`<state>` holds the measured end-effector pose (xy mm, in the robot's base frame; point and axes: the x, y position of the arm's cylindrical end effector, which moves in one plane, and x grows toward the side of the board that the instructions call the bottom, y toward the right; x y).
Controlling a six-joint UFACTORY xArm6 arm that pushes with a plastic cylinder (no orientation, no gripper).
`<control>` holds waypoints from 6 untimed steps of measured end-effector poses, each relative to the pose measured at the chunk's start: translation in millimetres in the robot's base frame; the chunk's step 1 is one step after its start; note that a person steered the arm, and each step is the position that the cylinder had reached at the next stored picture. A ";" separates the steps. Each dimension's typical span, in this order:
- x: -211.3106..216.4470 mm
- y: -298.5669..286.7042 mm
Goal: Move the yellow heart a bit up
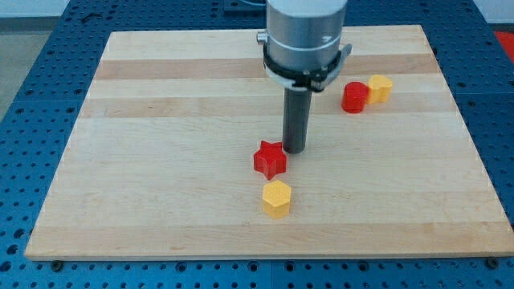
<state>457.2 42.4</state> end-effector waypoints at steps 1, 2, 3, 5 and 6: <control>-16.6 57.6; -34.9 135.2; -81.1 166.4; -87.6 107.8; -86.8 73.5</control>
